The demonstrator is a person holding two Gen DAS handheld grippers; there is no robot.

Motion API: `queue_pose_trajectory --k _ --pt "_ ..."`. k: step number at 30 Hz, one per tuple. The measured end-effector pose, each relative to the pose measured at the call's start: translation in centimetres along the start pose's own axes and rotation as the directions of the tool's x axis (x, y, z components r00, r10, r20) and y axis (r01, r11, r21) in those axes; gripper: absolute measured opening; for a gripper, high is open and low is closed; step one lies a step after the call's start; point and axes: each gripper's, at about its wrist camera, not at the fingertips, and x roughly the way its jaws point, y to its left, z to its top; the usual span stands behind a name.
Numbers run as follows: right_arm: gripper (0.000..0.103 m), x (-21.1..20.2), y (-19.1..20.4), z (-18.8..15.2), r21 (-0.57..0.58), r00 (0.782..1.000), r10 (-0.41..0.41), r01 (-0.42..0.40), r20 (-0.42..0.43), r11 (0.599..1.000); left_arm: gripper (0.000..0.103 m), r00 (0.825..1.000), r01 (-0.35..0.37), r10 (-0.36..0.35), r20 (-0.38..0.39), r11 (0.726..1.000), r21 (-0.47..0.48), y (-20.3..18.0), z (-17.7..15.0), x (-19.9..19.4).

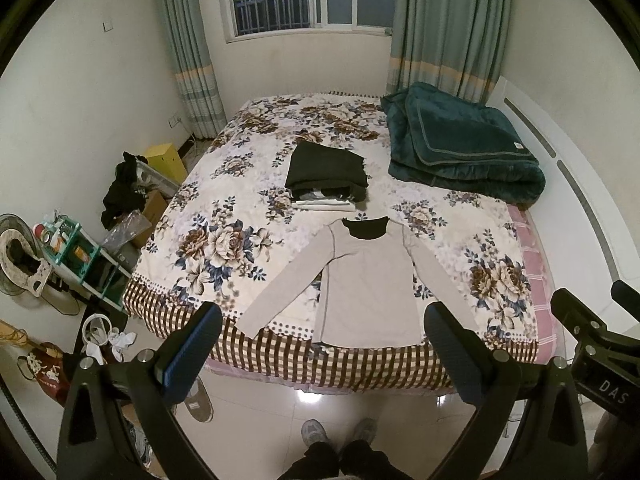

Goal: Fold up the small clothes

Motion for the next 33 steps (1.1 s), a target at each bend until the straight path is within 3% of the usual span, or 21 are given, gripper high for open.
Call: queue_pose_trajectory --k 33 --pt "0.103 -1.6 0.0 0.2 0.002 1.0 0.009 -0.009 0.019 1.0 0.103 1.0 0.011 -0.011 0.014 1.0 -0.005 -0.1 0.4 -0.4"
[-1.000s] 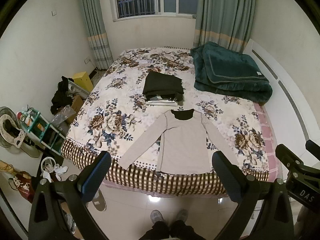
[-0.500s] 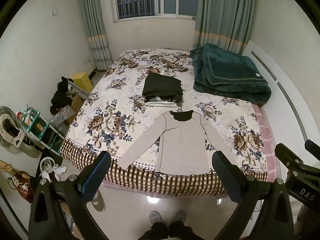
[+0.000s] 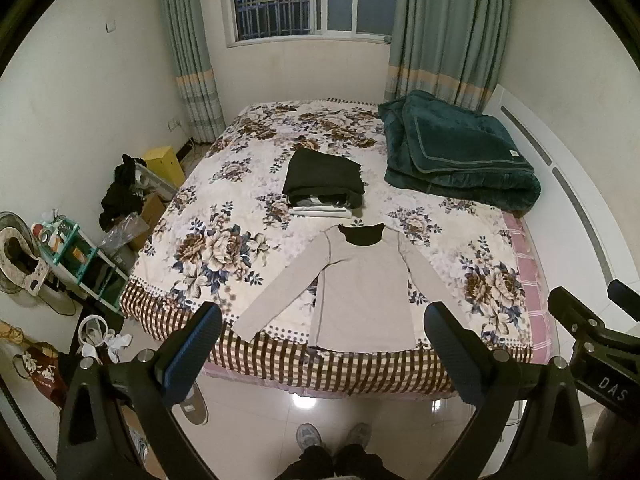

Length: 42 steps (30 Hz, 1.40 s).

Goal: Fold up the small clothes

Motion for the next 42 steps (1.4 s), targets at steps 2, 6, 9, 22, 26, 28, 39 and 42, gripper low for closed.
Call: queue_pose_trajectory --k 2,6,9,22,26,28,39,42 --pt "0.103 0.0 0.0 0.0 0.0 1.0 0.002 -0.002 -0.001 1.0 0.103 1.0 0.001 -0.001 0.002 1.0 -0.001 -0.2 0.3 0.0" --pt "0.103 0.0 0.1 -0.1 0.001 1.0 0.001 -0.001 0.0 1.0 0.103 1.0 0.002 -0.002 0.004 1.0 -0.002 0.1 -0.1 -0.1" --pt "0.103 -0.1 0.1 0.0 0.004 1.0 -0.001 0.001 -0.002 1.0 0.103 1.0 0.005 -0.005 0.002 1.0 -0.003 0.1 -0.2 -0.2" --pt "0.103 13.6 -6.2 -2.0 0.279 0.988 -0.015 0.058 -0.155 0.958 0.103 0.993 -0.093 0.088 0.081 0.994 0.056 -0.2 2.6 10.1" --pt "0.103 24.3 -11.5 -5.2 0.379 0.959 -0.079 0.182 -0.271 0.907 0.103 0.991 -0.133 0.131 0.039 0.989 0.067 -1.4 2.4 19.7" --pt "0.103 30.6 -14.8 -7.0 0.42 0.936 -0.077 0.226 -0.343 0.879 0.103 0.99 -0.142 0.142 -0.012 0.989 0.049 -2.1 2.1 25.3" --pt "0.103 60.1 -29.0 -19.1 0.586 0.814 0.031 0.391 -0.581 0.71 0.103 0.934 -0.245 0.238 -0.265 0.97 0.008 -4.6 -4.7 48.5" --pt "0.103 65.9 -31.3 -23.5 0.613 0.775 0.073 0.434 -0.628 0.661 0.103 0.909 -0.265 0.258 -0.327 0.964 0.022 -4.8 -6.8 53.0"
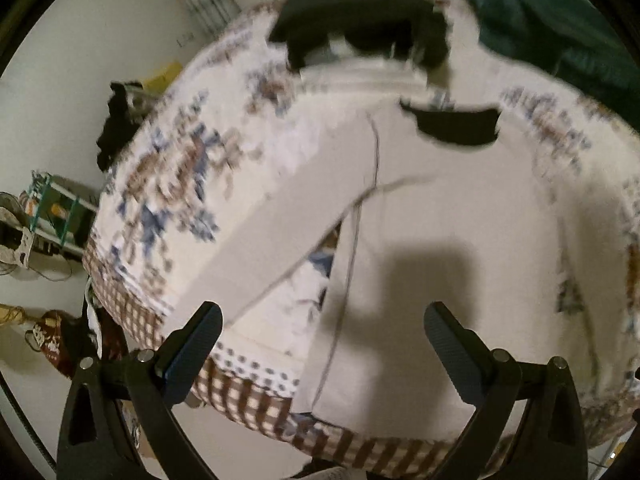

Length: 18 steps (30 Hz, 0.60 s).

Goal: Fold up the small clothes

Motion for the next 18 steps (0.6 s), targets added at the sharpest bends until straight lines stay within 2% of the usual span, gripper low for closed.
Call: queue_pose_trajectory --k 2,4,5,7,8,9,11,13,15,17,18 --pt "0.1 3.1 -0.5 0.3 0.035 0.999 0.003 -0.001 -0.05 0.999 0.103 0.999 -0.016 0.016 -0.038 1.0 0.001 -0.6 -0.5 2.9" --pt "0.099 6.1 -1.1 0.6 0.092 0.996 0.043 -0.035 -0.081 0.995 0.103 0.997 -0.02 0.02 -0.07 1.0 -0.004 -1.1 -0.7 5.2" --pt "0.094 7.0 -1.3 0.7 0.114 0.995 0.059 -0.05 -0.084 0.992 0.103 0.996 -0.025 0.024 -0.087 1.0 -0.009 -1.2 -0.8 6.4" --pt "0.078 8.6 -1.6 0.8 0.175 0.992 0.107 -0.093 -0.07 0.98 0.103 0.994 -0.018 0.016 -0.105 1.0 -0.025 -1.2 -0.7 8.0" --pt "0.063 9.0 -1.5 0.9 0.193 0.992 0.117 -0.104 -0.055 0.976 0.103 0.994 -0.018 0.014 -0.11 0.999 -0.035 -1.1 -0.7 8.7" --pt "0.038 8.9 -1.4 0.7 0.204 0.992 0.126 -0.117 -0.028 0.972 0.103 0.993 -0.02 0.015 -0.114 0.999 -0.039 -0.9 -0.6 9.1" --pt "0.005 8.0 -0.4 0.3 0.185 0.994 0.098 -0.107 0.056 0.977 0.103 0.993 -0.016 0.01 -0.119 0.999 -0.048 -0.6 -0.5 9.6" --pt "0.005 6.4 1.7 -0.4 0.135 0.988 0.087 -0.104 0.129 0.985 0.103 0.994 -0.015 0.008 -0.112 0.998 -0.064 0.3 -0.2 9.4" --pt "0.005 4.3 4.7 -1.4 0.038 0.979 0.076 -0.085 0.188 0.996 0.103 0.995 -0.016 0.007 -0.097 0.996 -0.085 1.7 0.0 8.9" --pt "0.005 1.4 10.0 -3.3 -0.145 0.962 0.092 -0.056 0.256 0.988 0.103 0.996 -0.017 0.008 -0.086 0.994 -0.106 3.1 0.2 8.3" --pt "0.005 -0.3 13.6 -5.0 -0.274 0.95 0.124 -0.042 0.286 0.961 0.103 0.997 -0.023 0.013 -0.079 0.992 -0.121 4.1 0.1 7.9"
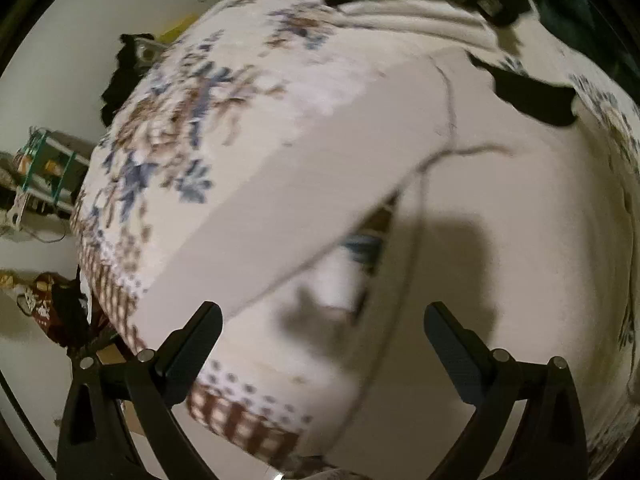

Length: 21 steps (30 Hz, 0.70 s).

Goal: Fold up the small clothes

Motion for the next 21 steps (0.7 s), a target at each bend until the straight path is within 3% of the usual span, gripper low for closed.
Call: queue_pose_trajectory --k 2,3,6,8,10,12,14,17,19,20,21 --pt "0.005 -2.5 7.3 -0.9 -0.237 0.998 0.043 -0.033 0.036 0.971 0.103 1.0 -0.012 0.012 0.014 1.0 -0.026 2.0 0.0 -0.6" --pt "0.005 -3.8 11.4 -2.3 -0.357 0.996 0.076 -0.055 0.045 0.933 0.103 1.0 -0.018 0.019 0.018 0.999 -0.04 3.2 0.0 -0.7" --pt "0.005 -4.7 22.3 -8.7 -0.658 0.993 0.12 -0.081 0.014 0.749 0.103 0.998 -0.048 0.05 0.023 0.995 -0.091 7.0 -0.7 -0.6" --pt "0.005 -2.9 28.2 -15.0 -0.793 0.994 0.092 -0.095 -0.049 0.602 0.103 0.996 -0.088 0.089 0.007 0.99 -0.113 9.6 -1.6 0.2" --pt "0.005 -0.6 31.3 -21.5 -0.859 0.991 0.029 -0.127 -0.129 0.496 0.103 0.993 -0.119 0.117 -0.023 0.983 -0.136 12.1 -2.3 1.3" --pt "0.005 1.4 32.4 -27.1 -0.906 0.988 -0.045 -0.118 -0.148 0.407 0.103 0.989 -0.143 0.136 -0.051 0.974 -0.178 15.1 -3.3 2.6" --pt "0.005 2.6 33.1 -30.5 -0.922 0.982 -0.094 -0.116 -0.162 0.37 0.103 0.987 -0.155 0.144 -0.067 0.969 -0.193 16.8 -4.0 3.5" --pt "0.006 3.7 32.6 -32.9 -0.929 0.983 -0.132 -0.075 -0.131 0.362 0.103 0.985 -0.161 0.145 -0.092 0.967 -0.199 19.0 -5.1 5.1" --pt "0.01 3.8 32.1 -31.8 -0.897 0.974 -0.132 -0.111 -0.183 0.427 0.103 0.987 -0.139 0.116 -0.114 0.966 -0.218 20.5 -5.8 6.1" --pt "0.018 3.7 31.8 -31.1 -0.868 0.965 -0.117 -0.154 -0.235 0.471 0.103 0.989 -0.115 0.089 -0.119 0.965 -0.236 21.2 -6.0 6.4" --pt "0.035 3.5 31.1 -29.8 -0.811 0.947 -0.078 -0.222 -0.311 0.542 0.103 0.991 -0.078 0.046 -0.125 0.962 -0.263 22.1 -6.2 6.7"
